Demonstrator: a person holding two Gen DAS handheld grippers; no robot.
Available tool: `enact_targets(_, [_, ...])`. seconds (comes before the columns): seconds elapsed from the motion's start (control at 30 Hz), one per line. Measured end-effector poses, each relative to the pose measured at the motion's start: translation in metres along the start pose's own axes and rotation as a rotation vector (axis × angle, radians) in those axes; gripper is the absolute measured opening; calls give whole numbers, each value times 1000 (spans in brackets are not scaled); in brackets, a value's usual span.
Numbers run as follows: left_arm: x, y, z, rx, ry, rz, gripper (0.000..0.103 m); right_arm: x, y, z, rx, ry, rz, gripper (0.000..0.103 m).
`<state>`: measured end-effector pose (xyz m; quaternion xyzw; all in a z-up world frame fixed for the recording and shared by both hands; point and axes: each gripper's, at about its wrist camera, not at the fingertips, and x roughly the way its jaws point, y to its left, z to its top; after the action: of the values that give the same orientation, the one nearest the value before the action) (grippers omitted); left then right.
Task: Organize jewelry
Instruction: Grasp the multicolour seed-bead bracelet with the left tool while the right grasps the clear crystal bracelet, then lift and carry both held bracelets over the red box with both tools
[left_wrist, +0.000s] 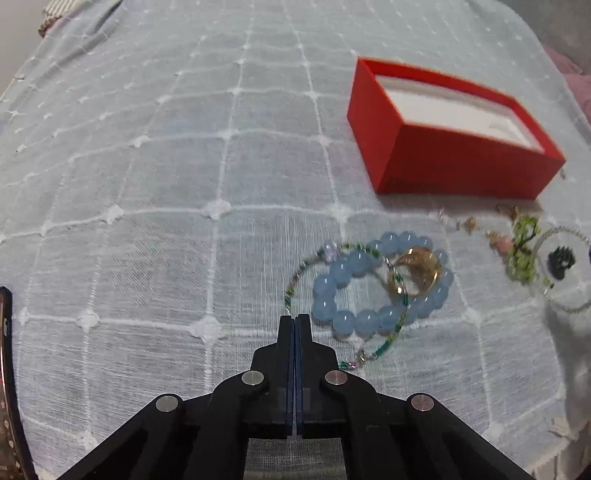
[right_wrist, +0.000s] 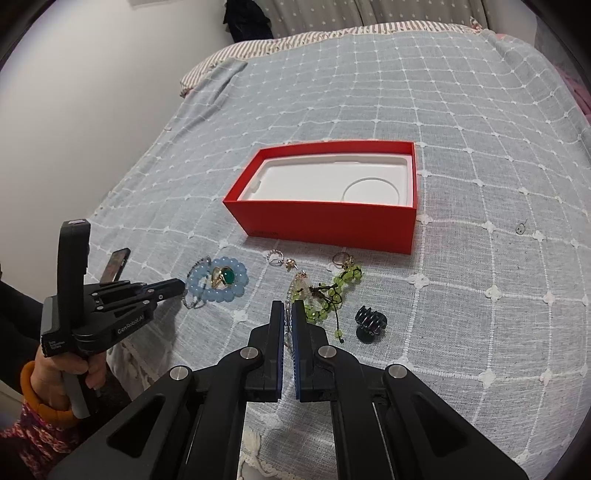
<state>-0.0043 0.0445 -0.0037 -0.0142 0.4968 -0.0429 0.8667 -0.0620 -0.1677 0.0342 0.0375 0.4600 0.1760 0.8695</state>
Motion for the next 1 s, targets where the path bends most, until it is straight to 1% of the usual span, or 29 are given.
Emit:
enact_targets(0.17, [-10,2,7,-9,-57,-23,0,-5,0,2,4,-18,26,3])
enact_targets(0.2, [-10,3,8,-8,-56,-30,0,-6,0,2,4,-19,27,3])
enact_targets(0.27, [-1,3,9,-2,-9,-54,9,-5,1,1,2,-16,22,3])
enact_targets(0.33, [5,3,7,0,25,-62,20,-3,1,1,2,-10,20,3])
enact_targets(0.43, [18,-12,-1,83,75,-4,26,-1,1,0,1,-2,19,3])
enact_targets(0.5, [20,-24,-5,151,56,50,26,-2,2,-1,-2,-2,21,3])
enact_targets(0.53, [21,-28,-5,167,55,68,26,-2,2,-1,-3,-3,20,3])
enact_targets(0.6, [24,-32,-4,162,57,80,25,-1,2,-1,-2,-2,17,3])
enact_targets(0.67, [25,-31,-2,150,58,100,13,0,1,-1,1,0,13,3])
enact_targets(0.7, [25,-30,-2,140,55,116,4,0,1,-1,2,0,14,3])
enact_targets(0.73, [23,-25,-3,128,54,110,2,0,0,-1,2,-1,15,3])
enact_targets(0.87, [15,-19,1,96,20,105,1,-7,2,1,-8,-20,20,3])
enact_targets(1.0, [-12,-18,5,69,-72,82,1,-14,2,7,-18,-49,20,3])
